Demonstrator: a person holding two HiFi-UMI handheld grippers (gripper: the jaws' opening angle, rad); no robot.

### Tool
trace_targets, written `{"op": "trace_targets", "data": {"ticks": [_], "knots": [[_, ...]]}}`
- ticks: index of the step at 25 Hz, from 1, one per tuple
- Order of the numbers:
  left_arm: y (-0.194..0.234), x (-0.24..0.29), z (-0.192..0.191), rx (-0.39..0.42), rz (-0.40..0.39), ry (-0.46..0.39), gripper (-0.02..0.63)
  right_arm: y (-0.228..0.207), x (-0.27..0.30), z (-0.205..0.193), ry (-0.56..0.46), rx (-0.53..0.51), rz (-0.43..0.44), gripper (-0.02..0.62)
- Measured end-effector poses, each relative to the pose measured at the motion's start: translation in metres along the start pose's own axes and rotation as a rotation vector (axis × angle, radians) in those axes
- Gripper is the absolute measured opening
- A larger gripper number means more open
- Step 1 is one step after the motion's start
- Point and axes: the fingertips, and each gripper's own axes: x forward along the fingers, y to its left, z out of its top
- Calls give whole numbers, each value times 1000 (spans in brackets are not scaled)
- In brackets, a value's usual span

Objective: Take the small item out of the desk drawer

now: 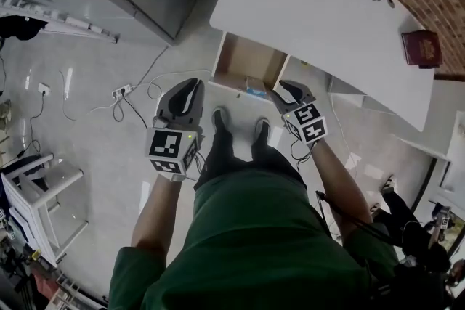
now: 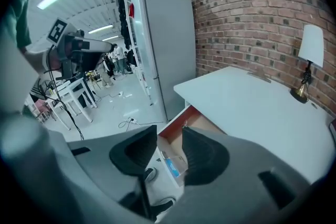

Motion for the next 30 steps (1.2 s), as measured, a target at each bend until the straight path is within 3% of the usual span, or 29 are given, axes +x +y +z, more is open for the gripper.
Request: {"op": "trace_targets", "data": {"ticks": [6, 11, 24, 30], "knots": [[0, 23, -29, 17, -152, 77, 34, 12, 25, -41, 155, -37, -23, 155], [-2, 38, -46, 35, -218, 129, 34, 8, 39, -66, 272, -121, -28, 155], [-28, 83, -81, 45, -240, 229, 34, -14, 93, -144, 437, -202, 123, 152], [-30, 95, -109, 1, -238, 311, 33, -19, 116, -169, 494, -222, 200, 152]]}}
